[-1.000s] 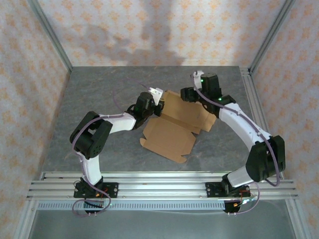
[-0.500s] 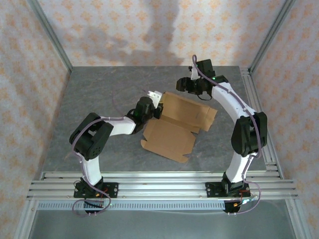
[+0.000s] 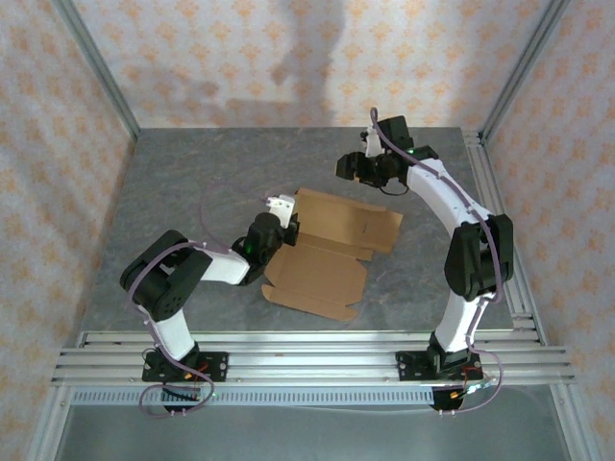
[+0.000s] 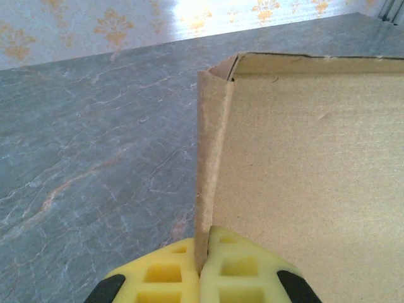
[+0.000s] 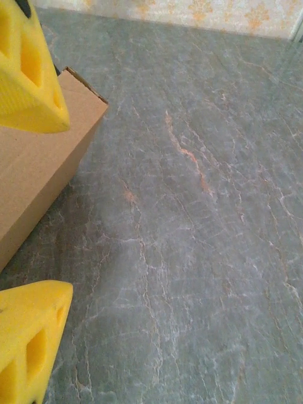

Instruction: Fold the paper box

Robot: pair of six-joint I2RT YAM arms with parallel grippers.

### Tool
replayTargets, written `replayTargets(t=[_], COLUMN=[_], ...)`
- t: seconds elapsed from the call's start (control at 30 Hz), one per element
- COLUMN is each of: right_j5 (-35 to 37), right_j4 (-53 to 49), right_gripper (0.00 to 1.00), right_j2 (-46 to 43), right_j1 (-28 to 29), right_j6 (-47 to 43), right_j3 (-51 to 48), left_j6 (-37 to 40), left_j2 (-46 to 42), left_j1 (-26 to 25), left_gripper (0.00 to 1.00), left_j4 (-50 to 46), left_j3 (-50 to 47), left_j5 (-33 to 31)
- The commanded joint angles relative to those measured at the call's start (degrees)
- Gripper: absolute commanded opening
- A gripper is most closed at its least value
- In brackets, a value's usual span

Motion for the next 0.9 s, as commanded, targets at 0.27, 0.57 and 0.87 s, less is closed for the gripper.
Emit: replayTargets(t=[0.27, 0.57, 0.87], right_j5=[-2.0, 0.8, -0.1], right_j4=[-1.5, -1.9, -4.7], right_gripper=[0.63, 0.63, 0.66], right_j2=[3.5, 1.6, -1.2], right_j1=[3.3, 5.3, 5.4], right_j6=[-0.2, 2.8, -5.7], right_j3=[3.2, 2.6, 2.8], left_j6=[0.5, -1.4, -0.5], left_j2=[-1.4, -3.3, -3.6], left_j1=[-1.7, -3.7, -3.9], left_gripper=[0.0, 0.0, 0.0], left_j4=[10.9, 9.2, 7.3], left_j3=[-4.2, -4.3, -2.9], left_j5=[-3.5, -6.9, -9.8])
